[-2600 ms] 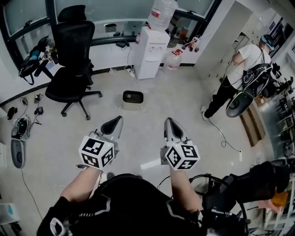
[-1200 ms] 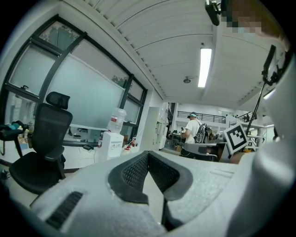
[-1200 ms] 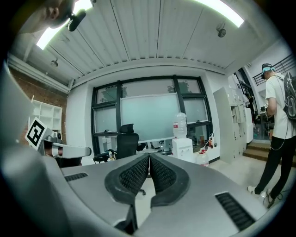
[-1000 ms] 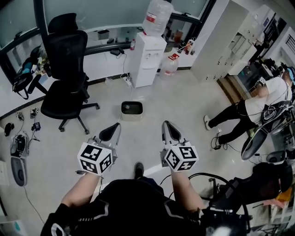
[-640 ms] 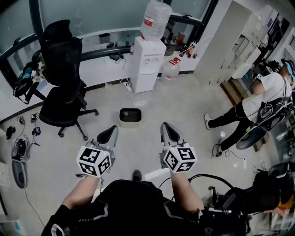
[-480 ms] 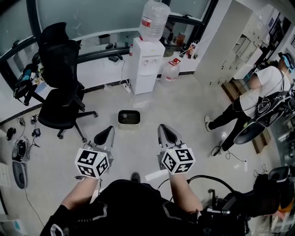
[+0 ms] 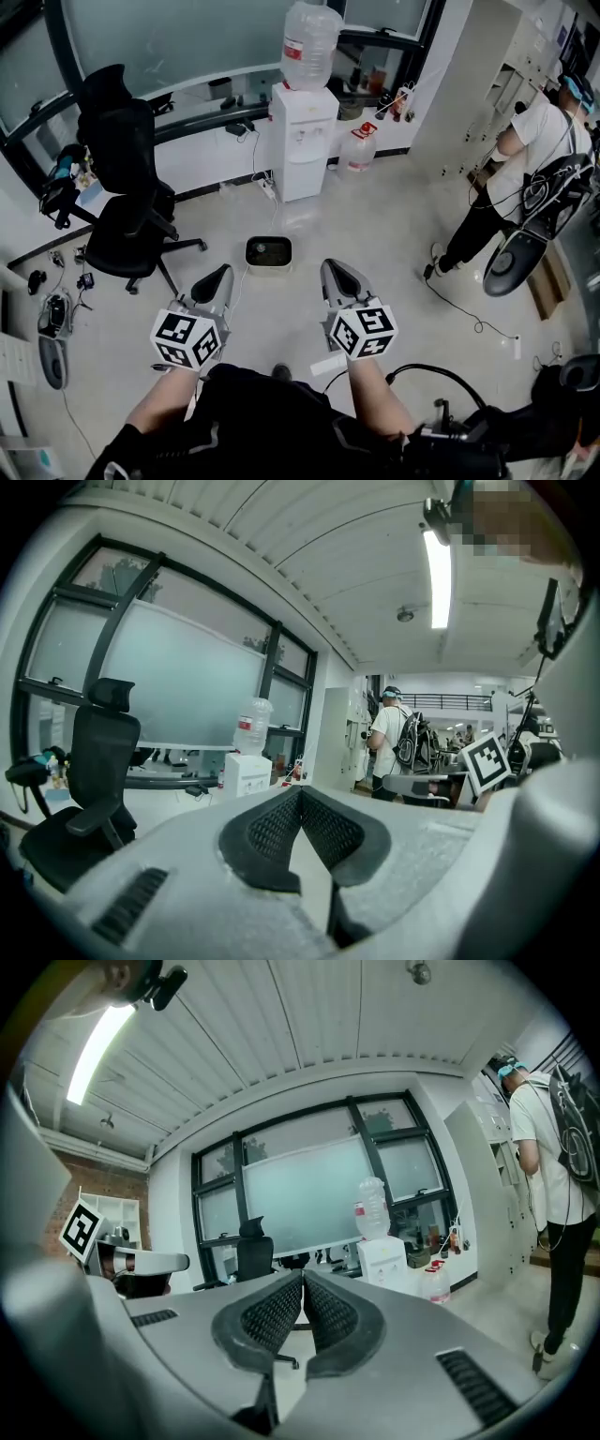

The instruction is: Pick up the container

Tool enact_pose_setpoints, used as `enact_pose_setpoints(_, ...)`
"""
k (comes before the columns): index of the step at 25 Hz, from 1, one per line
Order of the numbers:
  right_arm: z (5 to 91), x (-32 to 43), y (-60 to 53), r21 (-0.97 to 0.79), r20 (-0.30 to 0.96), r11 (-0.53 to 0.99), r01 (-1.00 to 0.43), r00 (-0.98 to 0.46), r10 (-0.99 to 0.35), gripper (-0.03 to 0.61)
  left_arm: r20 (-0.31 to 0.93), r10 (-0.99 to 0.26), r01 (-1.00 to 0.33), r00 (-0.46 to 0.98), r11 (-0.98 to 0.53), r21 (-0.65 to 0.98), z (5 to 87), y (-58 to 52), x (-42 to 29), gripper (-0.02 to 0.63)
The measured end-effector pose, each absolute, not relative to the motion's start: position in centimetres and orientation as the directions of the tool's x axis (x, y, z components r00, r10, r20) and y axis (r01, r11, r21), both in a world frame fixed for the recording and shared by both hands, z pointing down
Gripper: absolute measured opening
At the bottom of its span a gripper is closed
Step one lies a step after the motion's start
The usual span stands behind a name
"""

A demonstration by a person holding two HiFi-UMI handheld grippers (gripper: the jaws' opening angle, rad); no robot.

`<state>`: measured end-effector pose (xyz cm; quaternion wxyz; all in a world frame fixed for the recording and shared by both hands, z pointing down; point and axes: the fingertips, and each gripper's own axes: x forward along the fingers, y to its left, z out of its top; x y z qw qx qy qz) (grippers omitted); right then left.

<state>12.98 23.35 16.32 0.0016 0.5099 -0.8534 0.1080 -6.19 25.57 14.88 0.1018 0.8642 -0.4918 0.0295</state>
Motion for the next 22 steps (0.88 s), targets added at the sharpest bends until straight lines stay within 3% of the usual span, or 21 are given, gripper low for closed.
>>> enact_pose_setpoints(13,16.8,12.5,15.5,-0.111,0.125,0.459,-0.882,-0.470,-0.874,0.009,0.153,-0.822,-0.832,0.548,-0.517,0.203,17.5,16.0,-6.0,0.009)
enact_pose_setpoints(22,16.1,8.1,7.3,-0.095,0.102,0.464,-0.881,-0.473,-0.875,0.009,0.117,-0.796,-0.799,0.594,-0.568,0.196,17.3,6.6,-9.1,0.009)
